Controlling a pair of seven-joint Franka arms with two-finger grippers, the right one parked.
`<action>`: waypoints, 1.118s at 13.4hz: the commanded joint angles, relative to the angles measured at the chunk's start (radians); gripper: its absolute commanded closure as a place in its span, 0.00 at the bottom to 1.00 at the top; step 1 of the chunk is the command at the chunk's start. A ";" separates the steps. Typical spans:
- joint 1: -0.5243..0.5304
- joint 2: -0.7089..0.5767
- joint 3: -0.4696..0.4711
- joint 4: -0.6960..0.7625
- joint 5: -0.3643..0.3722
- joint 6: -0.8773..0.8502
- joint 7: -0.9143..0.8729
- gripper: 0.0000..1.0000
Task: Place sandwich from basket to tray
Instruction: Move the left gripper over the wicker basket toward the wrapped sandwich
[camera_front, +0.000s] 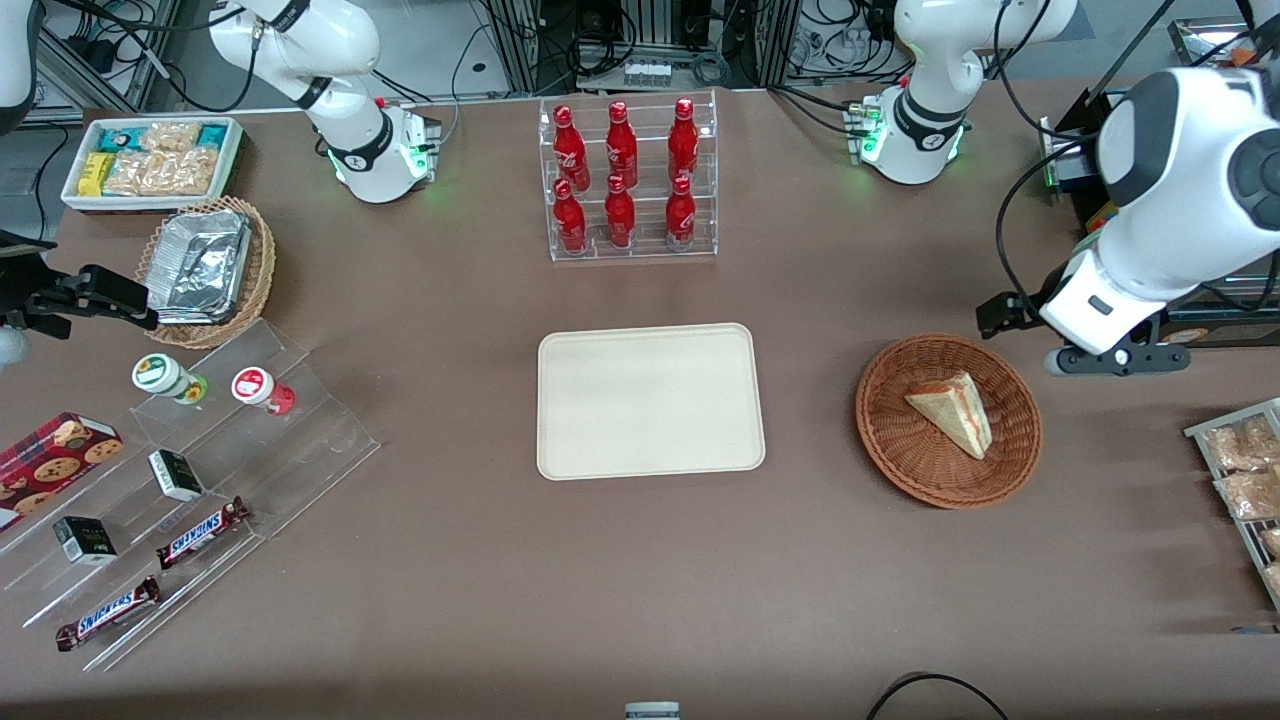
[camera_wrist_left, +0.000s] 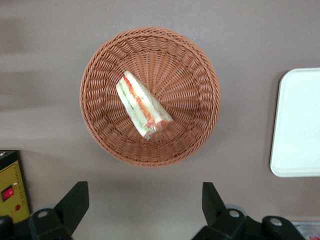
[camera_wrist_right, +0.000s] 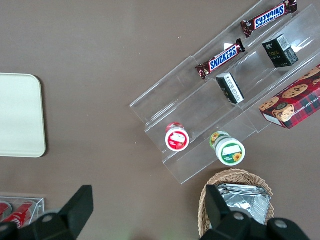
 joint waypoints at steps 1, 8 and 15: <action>0.005 -0.007 -0.004 -0.067 0.009 0.087 -0.044 0.00; 0.007 0.022 -0.004 -0.232 0.012 0.331 -0.168 0.00; 0.009 0.068 -0.001 -0.294 0.012 0.457 -0.511 0.00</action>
